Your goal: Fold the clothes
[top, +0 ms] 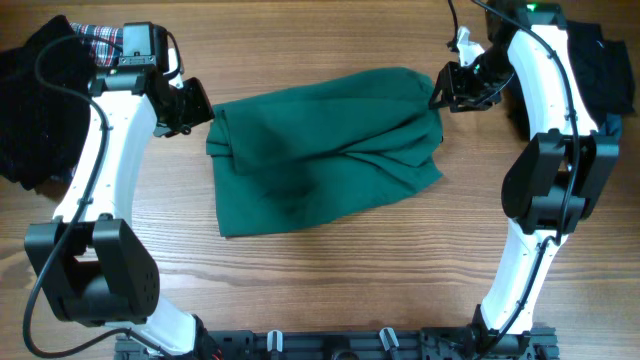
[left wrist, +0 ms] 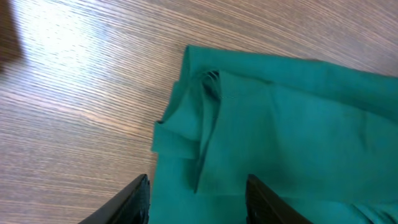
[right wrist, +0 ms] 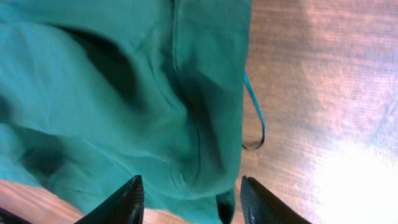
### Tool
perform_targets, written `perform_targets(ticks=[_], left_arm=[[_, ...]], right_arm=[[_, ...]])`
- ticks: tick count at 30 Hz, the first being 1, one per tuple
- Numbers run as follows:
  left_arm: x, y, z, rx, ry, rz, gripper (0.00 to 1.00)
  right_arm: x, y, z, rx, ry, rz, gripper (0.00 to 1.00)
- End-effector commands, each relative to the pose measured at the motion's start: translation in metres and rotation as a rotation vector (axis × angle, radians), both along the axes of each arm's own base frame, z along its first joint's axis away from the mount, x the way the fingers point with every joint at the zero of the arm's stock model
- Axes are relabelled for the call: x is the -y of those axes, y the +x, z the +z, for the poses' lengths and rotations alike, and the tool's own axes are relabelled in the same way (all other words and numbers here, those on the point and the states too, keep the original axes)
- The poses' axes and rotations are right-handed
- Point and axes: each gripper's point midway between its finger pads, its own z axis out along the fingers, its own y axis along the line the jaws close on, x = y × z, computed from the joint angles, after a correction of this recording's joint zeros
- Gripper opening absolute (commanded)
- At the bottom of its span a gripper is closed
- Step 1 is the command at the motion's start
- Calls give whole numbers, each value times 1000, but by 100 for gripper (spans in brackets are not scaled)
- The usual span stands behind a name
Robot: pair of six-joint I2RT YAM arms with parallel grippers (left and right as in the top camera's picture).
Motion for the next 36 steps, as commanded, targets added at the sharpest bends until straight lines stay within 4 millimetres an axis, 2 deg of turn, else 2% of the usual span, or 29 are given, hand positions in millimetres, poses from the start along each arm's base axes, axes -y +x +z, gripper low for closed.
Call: perform_targets(ticks=[1, 6, 7, 10, 14, 18, 21, 23, 24, 26, 32, 36], left_arm=[[17, -2, -3, -18, -36, -49, 48], [41, -11, -32, -107, -36, -107, 42], [52, -16, -42, -147, -37, -133, 42], [56, -22, -50, -183, -35, -145, 44], [52, -27, -75, -224, -33, -129, 40], [49, -31, -99, -241, -39, -97, 30], [50, -25, -109, -198, -40, -97, 31], [48, -21, -117, -170, -34, -88, 35], [43, -22, -124, -173, -10, -49, 39], [34, -25, -133, -183, 35, -23, 40], [31, -14, -134, -133, 50, -16, 41], [34, -9, -132, -108, 37, -19, 31]], right_arm=[[-15, 4, 4, 33, 42, 38, 57], [-22, 11, 5, 73, 41, 63, 58], [-24, 14, 5, 87, 41, 69, 58], [-25, 17, 5, 98, 40, 71, 58], [-25, 18, 5, 104, 40, 72, 58], [-25, 18, 5, 107, 40, 73, 58], [-25, 18, 5, 106, 40, 73, 58], [-25, 18, 5, 104, 40, 73, 58], [-25, 17, 5, 103, 40, 73, 58], [-25, 17, 5, 102, 40, 73, 59], [-26, 17, 5, 101, 46, 71, 59], [-26, 17, 6, 101, 48, 71, 59]])
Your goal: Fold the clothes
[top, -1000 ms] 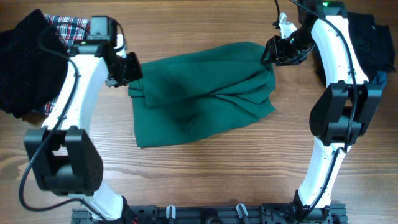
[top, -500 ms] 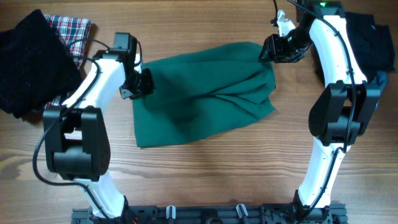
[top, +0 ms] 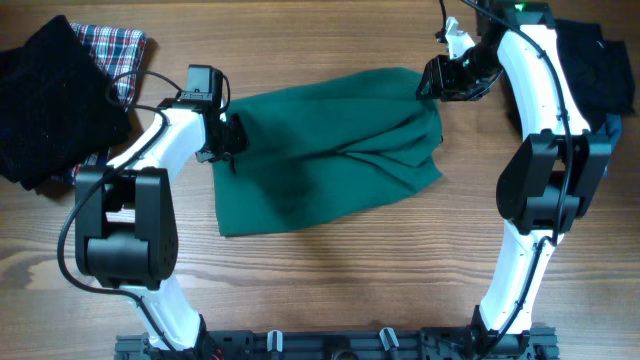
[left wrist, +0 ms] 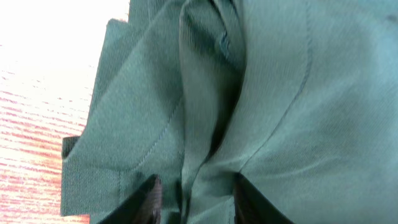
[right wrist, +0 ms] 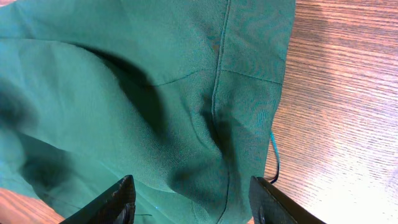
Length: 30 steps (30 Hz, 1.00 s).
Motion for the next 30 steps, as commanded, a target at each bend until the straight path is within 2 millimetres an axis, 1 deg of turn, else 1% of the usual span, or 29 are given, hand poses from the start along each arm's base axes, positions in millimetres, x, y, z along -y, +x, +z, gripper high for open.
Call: perform_targets(ticks=[1, 4, 7, 9, 11, 12, 14, 17, 23, 25, 27, 30], left_arm=[[-3, 0, -8, -5, -5, 14, 25], [2, 3, -7, 7, -32, 7, 14], [4, 5, -6, 17, -42, 5, 11], [4, 5, -6, 17, -42, 4, 11], [3, 2, -7, 5, -39, 3, 15], [3, 1, -8, 2, -33, -2, 19], [-6, -3, -12, -9, 17, 12, 30], [-12, -6, -14, -24, 6, 32, 31], [-11, 10, -5, 34, -161, 54, 37], [-13, 12, -3, 44, -197, 61, 40], [-12, 11, -3, 42, -203, 59, 40], [-5, 10, -3, 39, -217, 41, 40]], right_arm=[[-7, -2, 3, 5, 26, 19, 59], [-7, -2, 3, 5, 26, 19, 59], [-7, -2, 3, 5, 26, 19, 59], [-7, -2, 3, 5, 26, 19, 59], [-7, -2, 3, 5, 26, 19, 59], [-7, -2, 3, 5, 26, 19, 59], [-7, -2, 3, 6, 26, 21, 59], [-7, -2, 3, 6, 26, 22, 60], [-7, -2, 3, 6, 26, 22, 60], [-7, -2, 3, 6, 26, 22, 60], [-7, -2, 3, 6, 26, 22, 60], [-7, -1, 3, 8, 26, 21, 60]])
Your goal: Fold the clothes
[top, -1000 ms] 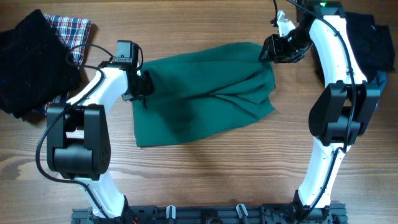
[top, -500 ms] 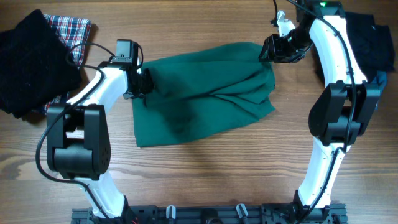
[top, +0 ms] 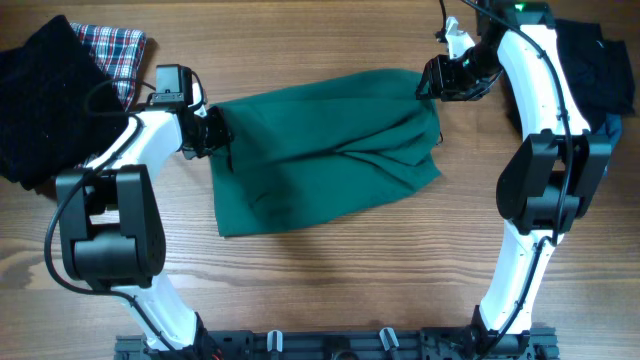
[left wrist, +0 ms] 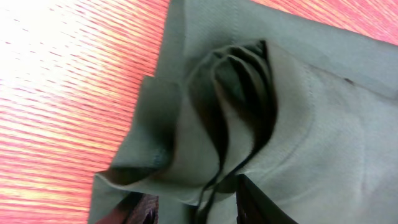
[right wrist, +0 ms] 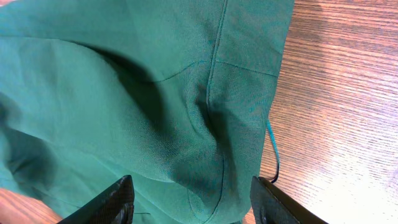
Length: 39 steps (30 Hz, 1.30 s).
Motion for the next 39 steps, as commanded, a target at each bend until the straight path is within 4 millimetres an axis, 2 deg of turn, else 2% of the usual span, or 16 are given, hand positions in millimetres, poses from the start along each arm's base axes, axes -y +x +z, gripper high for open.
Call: perform_targets(ticks=[1, 8, 13, 14, 15, 16, 20, 24, 28, 31, 33, 39], left_arm=[[14, -6, -7, -19, -44, -34, 40], [26, -3, -6, -3, -47, -65, 41], [26, -6, -16, -27, -47, -65, 38], [26, -7, -18, -34, -47, -64, 32], [26, -8, -21, -40, -48, -64, 11], [26, -8, -22, -43, -48, -64, 4], [25, -5, -20, -31, -48, -61, 4], [25, 3, 0, 20, -47, -61, 4], [25, 22, 49, 149, -42, -68, 4], [22, 24, 76, 216, -22, -87, 4], [17, 21, 84, 225, -7, -92, 4], [-14, 19, 81, 205, 24, -35, 4]], right_arm=[[-7, -1, 3, 8, 26, 21, 60], [-7, -1, 3, 9, 26, 21, 60], [-7, -1, 3, 9, 26, 21, 60], [-7, -1, 3, 9, 26, 21, 60], [-7, -1, 3, 10, 26, 21, 60], [-7, -1, 3, 10, 26, 21, 60], [-7, 0, 4, 15, 26, 21, 60], [-7, 1, 4, 16, 26, 21, 60], [-7, 1, 4, 16, 26, 21, 60], [-7, 1, 4, 16, 26, 21, 61], [-7, 1, 4, 16, 26, 21, 61], [-7, 0, 4, 15, 26, 21, 61]])
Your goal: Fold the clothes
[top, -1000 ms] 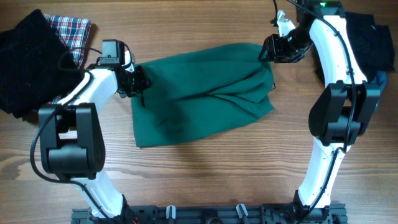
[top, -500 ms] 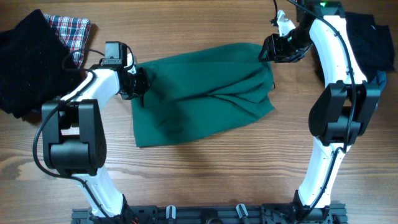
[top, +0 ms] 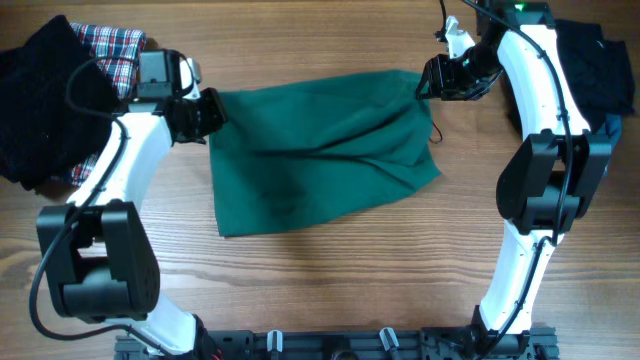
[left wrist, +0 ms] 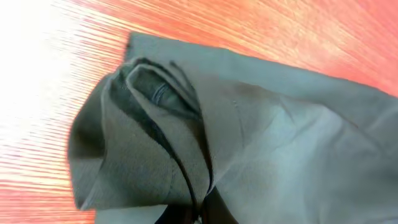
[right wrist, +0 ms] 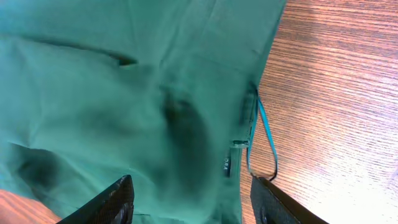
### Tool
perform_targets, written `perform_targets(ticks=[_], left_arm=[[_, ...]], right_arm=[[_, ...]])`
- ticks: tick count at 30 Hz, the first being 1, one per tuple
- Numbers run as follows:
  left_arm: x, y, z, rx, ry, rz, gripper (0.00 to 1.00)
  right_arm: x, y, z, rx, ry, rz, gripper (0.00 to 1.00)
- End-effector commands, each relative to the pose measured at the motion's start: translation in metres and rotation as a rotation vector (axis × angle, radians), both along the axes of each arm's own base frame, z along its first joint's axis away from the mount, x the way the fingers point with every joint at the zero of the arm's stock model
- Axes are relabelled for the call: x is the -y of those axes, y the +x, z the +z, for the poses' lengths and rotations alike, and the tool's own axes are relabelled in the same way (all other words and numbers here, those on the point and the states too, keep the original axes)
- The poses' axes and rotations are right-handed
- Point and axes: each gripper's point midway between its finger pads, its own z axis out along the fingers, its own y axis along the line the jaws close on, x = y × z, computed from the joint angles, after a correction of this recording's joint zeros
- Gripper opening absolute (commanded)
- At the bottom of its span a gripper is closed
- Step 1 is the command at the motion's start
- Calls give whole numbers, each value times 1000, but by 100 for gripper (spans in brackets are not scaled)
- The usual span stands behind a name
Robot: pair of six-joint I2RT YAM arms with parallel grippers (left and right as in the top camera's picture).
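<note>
A dark green garment (top: 320, 150) lies crumpled across the middle of the wooden table. My left gripper (top: 207, 112) is at its far left corner, shut on a bunch of folded cloth (left wrist: 149, 124), and only the finger tips (left wrist: 198, 214) show under the fabric. At the far right corner, my right gripper (top: 428, 85) stands open above the cloth (right wrist: 124, 93). Its fingers (right wrist: 112, 199) are wide apart. A teal drawstring loop (right wrist: 264, 140) hangs off the garment's edge onto the wood.
A black garment (top: 40, 90) and a plaid cloth (top: 110, 45) lie at the far left, close behind my left arm. More dark clothing (top: 600, 60) sits at the far right. A black rail (top: 330, 345) runs along the front edge.
My left gripper has shut on the bunched left corner and sits slightly farther back. The garment's far edge now looks straighter and flatter, and under the right gripper the drawstring loop has come into view.
My left gripper first hung open just left of the garment, with the right one open at the far right corner. The left then stood over the left edge, then had the corner's folds between its fingers. Now it grips them, while the right gripper has stayed open in place.
</note>
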Motion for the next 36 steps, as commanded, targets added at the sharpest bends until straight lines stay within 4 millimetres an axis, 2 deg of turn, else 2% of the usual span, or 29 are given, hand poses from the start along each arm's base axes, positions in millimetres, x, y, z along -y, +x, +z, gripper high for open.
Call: perform_targets(ticks=[1, 2, 4, 5, 6, 7, 10, 12, 13, 14, 17, 21, 25, 27, 32, 34, 36], left_arm=[[-16, 4, 6, 29, 47, -8, 5], [-16, 3, 5, 25, 51, -12, 12], [-16, 0, 1, 6, 54, -20, 37], [-16, -2, -1, -3, 53, -20, 60], [-16, -3, -2, -9, 52, -20, 90], [-15, -4, -3, -17, 50, -21, 100], [-11, -8, -4, -32, 42, -31, 100], [-4, -10, -4, -35, 19, -49, 99], [0, -10, -4, -35, 13, -59, 96], [8, -10, -3, -31, 16, -81, 85], [14, -7, -4, -18, 37, -98, 78], [15, -3, -6, -7, 73, -96, 76], [11, 2, -14, -6, 92, -87, 73], [9, 7, -19, 0, 107, -79, 70], [8, 19, -39, 9, 114, -75, 50], [8, 22, -52, -2, 114, -75, 32], [8, 23, -66, -19, 113, -76, 18]], right_arm=[[-7, -1, 3, 10, 26, 21, 61], [-7, -1, 3, 8, 26, 21, 61], [-7, -2, 3, 5, 26, 20, 61], [-7, -2, 3, 4, 26, 21, 63], [-7, -2, 3, 3, 26, 20, 71], [-7, -2, 3, 3, 26, 20, 77], [-11, -5, 5, -8, 53, 23, 79], [-13, -12, 5, -37, 63, 23, 77], [-14, -19, 6, -67, 73, 23, 73], [-20, -29, 7, -106, 107, 37, 67], [-32, -40, 5, -140, 191, 67, 66], [-45, -54, -21, -188, 267, 71, 64], [-58, -50, -39, -147, 313, 90, 63], [-62, -40, -43, -91, 303, 112, 63], [-71, -29, -43, -36, 301, 131, 46], [-70, -28, -43, -31, 298, 131, 43], [-69, -27, -44, -31, 290, 131, 40]])
